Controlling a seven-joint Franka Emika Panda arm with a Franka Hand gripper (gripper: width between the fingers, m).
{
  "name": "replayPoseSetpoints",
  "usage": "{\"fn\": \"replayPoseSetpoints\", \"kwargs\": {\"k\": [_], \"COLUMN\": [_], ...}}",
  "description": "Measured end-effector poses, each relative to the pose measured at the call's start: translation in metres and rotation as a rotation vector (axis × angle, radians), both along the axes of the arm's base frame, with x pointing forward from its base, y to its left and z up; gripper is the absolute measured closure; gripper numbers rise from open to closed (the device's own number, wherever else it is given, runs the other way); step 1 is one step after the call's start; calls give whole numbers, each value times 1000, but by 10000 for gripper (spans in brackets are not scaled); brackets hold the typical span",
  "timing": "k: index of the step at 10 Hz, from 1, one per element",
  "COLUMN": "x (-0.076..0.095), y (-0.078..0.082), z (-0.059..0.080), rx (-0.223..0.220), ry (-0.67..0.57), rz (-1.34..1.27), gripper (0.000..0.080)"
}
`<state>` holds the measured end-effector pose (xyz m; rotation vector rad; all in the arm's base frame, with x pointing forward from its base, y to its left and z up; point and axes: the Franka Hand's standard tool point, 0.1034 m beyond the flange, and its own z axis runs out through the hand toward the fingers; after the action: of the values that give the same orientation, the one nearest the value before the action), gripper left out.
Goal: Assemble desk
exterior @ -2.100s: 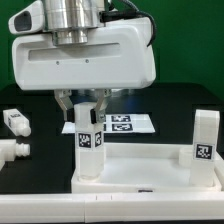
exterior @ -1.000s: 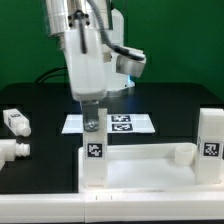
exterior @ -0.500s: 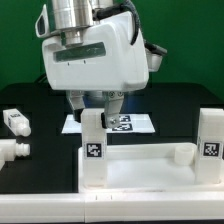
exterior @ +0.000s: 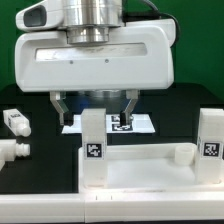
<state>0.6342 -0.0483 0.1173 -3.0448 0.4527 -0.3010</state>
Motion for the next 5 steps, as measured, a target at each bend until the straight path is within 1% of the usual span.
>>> {"fn": "replayPoseSetpoints", "kwargs": {"k": [1,2,3,4,5], "x": [0,0,0,-1,-1], "y": [0,0,-1,-2,-3], "z": [0,0,0,0,-1], "rx": [2,5,17,31,52], "ry": [1,1,2,4,13], "rz": [-13,-22,-89,-164,-263], "gripper": [266,402,402,512,512]}}
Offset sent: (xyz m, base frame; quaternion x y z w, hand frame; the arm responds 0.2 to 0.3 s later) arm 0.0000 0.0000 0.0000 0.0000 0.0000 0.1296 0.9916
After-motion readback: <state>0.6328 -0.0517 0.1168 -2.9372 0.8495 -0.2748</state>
